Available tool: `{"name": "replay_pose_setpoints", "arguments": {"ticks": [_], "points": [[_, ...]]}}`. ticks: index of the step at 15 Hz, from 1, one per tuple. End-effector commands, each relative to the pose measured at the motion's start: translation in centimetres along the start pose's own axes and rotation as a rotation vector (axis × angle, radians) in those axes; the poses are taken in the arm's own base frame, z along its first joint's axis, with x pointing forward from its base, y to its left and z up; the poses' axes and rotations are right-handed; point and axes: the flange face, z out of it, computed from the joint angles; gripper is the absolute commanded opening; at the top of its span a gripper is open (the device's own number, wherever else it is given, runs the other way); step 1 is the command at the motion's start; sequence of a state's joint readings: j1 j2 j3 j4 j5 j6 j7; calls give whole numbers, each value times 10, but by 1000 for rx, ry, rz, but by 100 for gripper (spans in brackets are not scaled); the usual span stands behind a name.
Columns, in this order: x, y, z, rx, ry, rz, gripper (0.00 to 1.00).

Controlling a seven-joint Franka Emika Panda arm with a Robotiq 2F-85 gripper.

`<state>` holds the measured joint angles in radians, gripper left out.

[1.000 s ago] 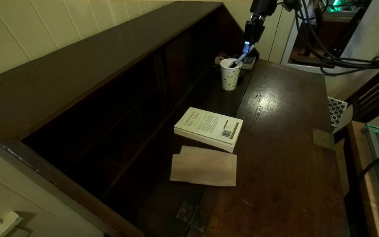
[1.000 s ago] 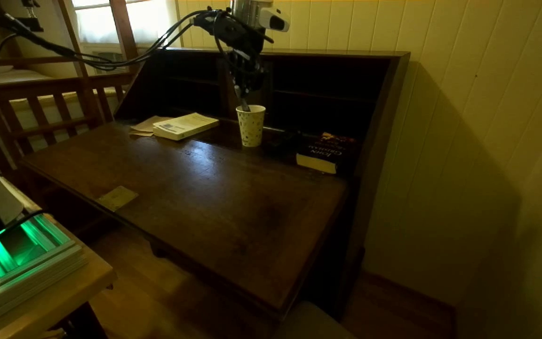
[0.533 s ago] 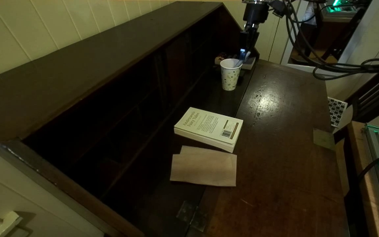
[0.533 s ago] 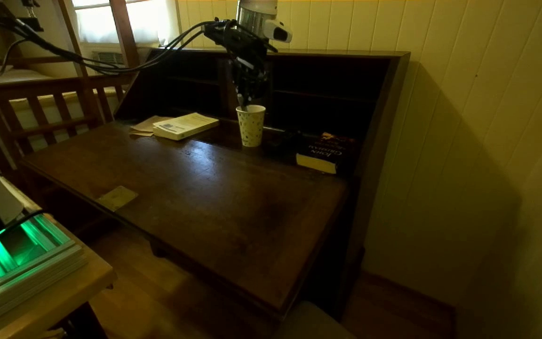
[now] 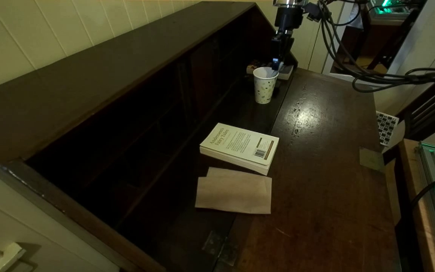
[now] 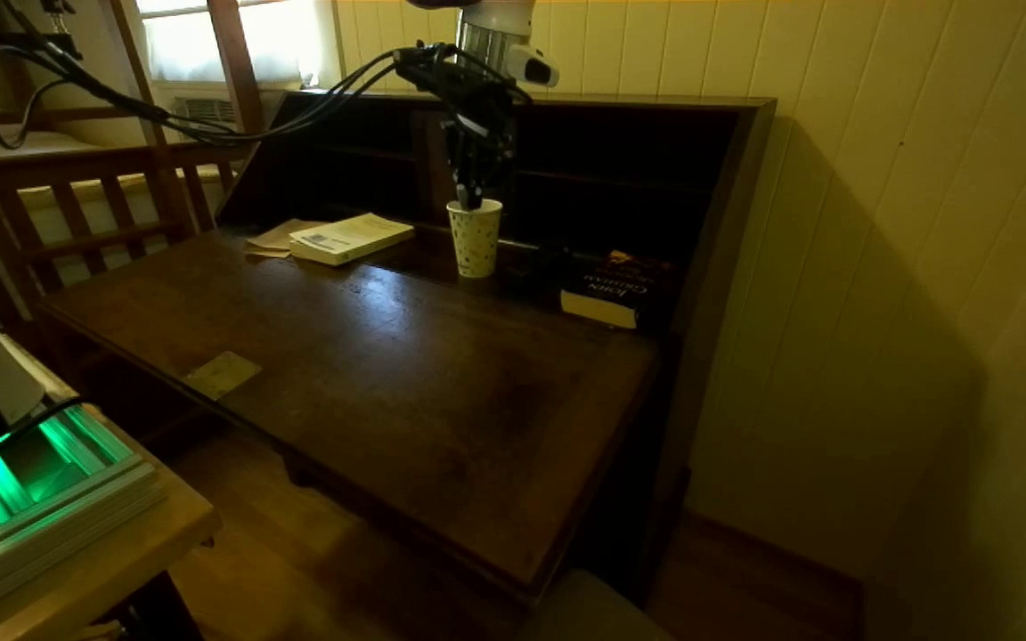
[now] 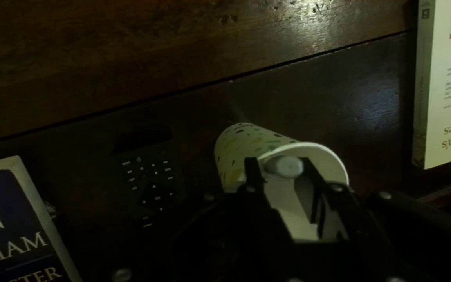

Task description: Pick up the marker from the shelf and put it in the cup

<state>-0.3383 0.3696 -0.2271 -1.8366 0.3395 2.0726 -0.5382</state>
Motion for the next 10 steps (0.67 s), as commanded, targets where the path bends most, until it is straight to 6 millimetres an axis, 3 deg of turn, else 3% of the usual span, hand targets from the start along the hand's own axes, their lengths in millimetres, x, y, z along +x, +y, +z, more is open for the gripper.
{"name": "replay_pose_setpoints", "arguments": {"ticks": [1, 7, 10], "points": [[7, 2, -2, -16, -23, 14, 57], [8, 3, -12, -14, 6, 17, 98], [5, 1, -23, -20, 41, 5, 100]]}}
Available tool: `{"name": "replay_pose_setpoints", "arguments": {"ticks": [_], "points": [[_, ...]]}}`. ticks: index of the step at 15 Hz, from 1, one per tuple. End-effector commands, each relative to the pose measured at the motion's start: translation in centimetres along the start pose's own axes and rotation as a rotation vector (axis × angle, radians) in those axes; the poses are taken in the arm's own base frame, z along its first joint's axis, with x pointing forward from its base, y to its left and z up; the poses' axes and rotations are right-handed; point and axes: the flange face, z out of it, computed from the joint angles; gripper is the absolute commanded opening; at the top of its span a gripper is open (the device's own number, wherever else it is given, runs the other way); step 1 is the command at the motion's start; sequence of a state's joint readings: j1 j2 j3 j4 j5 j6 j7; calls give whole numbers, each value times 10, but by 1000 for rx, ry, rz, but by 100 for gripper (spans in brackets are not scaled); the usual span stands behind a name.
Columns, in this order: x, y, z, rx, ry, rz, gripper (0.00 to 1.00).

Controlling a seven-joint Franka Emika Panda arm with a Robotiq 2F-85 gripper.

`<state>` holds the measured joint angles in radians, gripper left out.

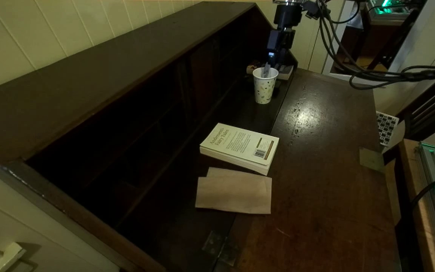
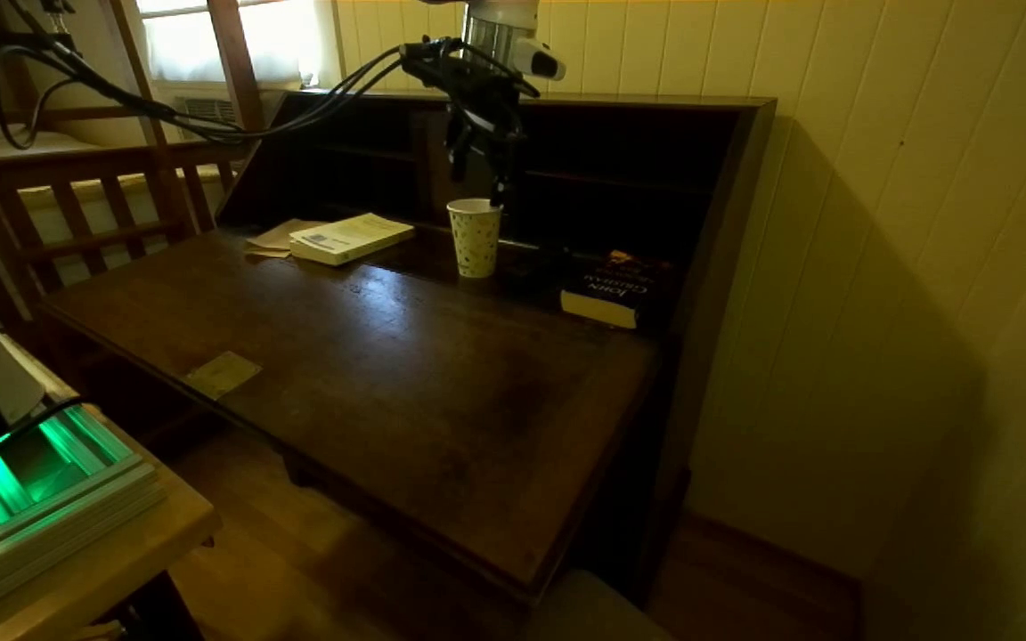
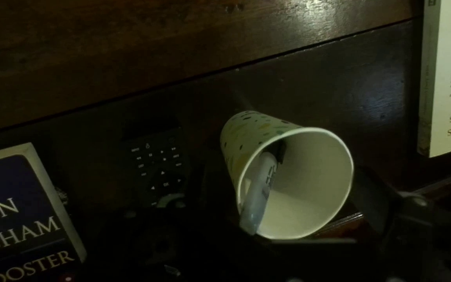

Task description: Pick up the marker from the shelf and put it in the cup

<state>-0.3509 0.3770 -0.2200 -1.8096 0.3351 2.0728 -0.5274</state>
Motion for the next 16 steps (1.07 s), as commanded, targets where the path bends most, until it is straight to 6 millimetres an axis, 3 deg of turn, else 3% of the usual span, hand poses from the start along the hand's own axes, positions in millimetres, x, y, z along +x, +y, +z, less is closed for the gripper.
{"name": "replay_pose_setpoints", "arguments": {"ticks": [1, 8, 15, 16], "points": [[-2, -3, -19, -8, 31, -10, 100], [-11, -22, -51, -63, 159, -108, 100], [-35, -45, -60, -73, 238, -205, 100], [-18, -35, -58, -77, 211, -173, 100]]}}
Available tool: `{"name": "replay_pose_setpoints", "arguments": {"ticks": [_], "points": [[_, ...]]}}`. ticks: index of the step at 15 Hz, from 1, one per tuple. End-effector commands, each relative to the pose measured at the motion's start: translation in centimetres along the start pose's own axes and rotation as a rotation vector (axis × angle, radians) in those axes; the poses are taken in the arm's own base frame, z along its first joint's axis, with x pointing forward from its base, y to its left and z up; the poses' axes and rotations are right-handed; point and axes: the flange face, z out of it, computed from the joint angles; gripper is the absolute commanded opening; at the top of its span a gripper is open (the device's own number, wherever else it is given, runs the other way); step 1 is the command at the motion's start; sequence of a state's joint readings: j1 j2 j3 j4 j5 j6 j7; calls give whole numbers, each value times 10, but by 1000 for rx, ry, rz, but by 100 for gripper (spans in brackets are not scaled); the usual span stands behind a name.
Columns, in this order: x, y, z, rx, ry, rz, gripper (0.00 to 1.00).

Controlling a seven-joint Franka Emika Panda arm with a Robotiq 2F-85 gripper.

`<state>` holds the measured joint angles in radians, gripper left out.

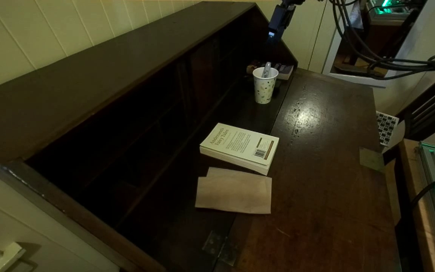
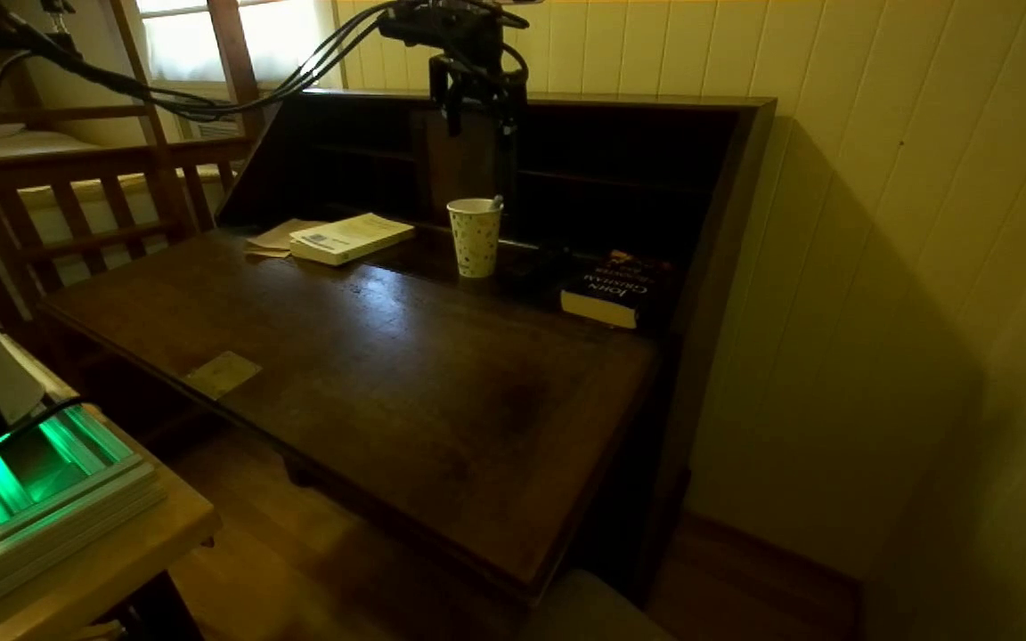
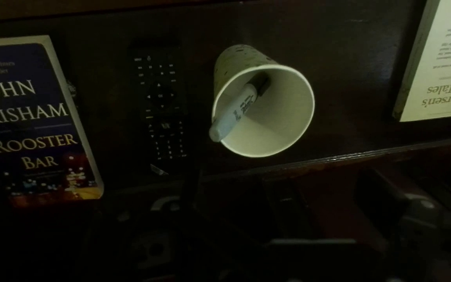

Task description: Pick up the marker from the shelf and put it in the cup

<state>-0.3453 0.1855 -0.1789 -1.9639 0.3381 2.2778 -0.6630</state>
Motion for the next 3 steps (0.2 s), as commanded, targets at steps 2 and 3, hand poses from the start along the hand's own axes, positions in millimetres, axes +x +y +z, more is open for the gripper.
{"name": "replay_pose_setpoints", "arguments": {"ticks": [2, 3], "points": [[-5, -5, -4, 2, 3, -13, 100], [-7, -6, -5, 2, 5, -15, 100]]}}
